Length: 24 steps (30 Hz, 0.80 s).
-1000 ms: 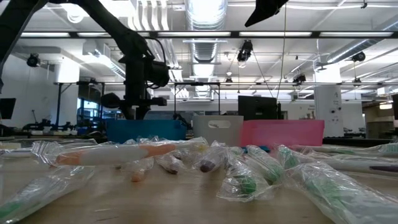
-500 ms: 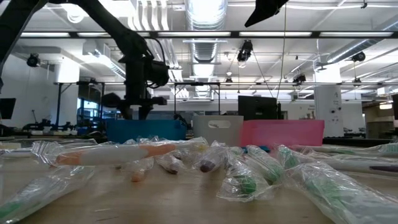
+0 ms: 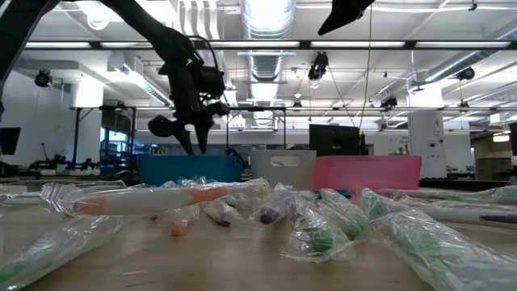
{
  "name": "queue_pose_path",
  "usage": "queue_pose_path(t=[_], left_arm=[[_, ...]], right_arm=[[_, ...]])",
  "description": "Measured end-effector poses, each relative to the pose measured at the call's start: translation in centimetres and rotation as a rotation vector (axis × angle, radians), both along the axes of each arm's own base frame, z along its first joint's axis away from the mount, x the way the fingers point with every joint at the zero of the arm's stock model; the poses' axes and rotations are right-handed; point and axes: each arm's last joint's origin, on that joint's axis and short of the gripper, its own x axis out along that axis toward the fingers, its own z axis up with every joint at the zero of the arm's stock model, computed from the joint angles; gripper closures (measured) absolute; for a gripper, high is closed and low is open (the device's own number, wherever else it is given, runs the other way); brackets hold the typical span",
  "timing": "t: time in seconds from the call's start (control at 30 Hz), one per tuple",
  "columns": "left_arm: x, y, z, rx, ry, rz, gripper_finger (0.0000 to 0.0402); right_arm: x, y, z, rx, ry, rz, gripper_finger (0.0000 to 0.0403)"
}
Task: Pick & Place Toothbrushes
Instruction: Put the purple toothbrush into the pink bin
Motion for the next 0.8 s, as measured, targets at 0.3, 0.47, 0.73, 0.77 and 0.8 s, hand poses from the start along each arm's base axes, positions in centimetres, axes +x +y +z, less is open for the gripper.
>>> queue_pose_path(t=[0.3, 0.47, 0.73, 0.77, 0.8], left_arm=[[0.8, -3.4, 4.1, 0.189, -0.048, -0.142, 0.0259], [1.7, -6.4, 5.9, 0.359, -0.006, -0.180, 0.0259], [4.0, -11.9, 6.8, 0.466, -0.034, -0.319, 0.0259], [4.3, -12.6, 6.9, 0.487, -0.031, -0.331, 0.0259], [4.5, -13.2, 6.9, 0.514, -0.027, -0.339, 0.0259]], right_arm=[[-0.2, 0.1, -0.4, 0.019, 0.041, 0.001, 0.0292], [-0.2, 0.1, -0.5, 0.023, 0.048, 0.001, 0.0309], [-0.3, 0.2, -0.8, 0.059, 0.066, -0.010, 0.0337], [-0.4, 0.2, -0.9, 0.069, 0.072, -0.013, 0.0341], [-0.4, 0.3, -1.0, 0.079, 0.083, -0.015, 0.0343]])
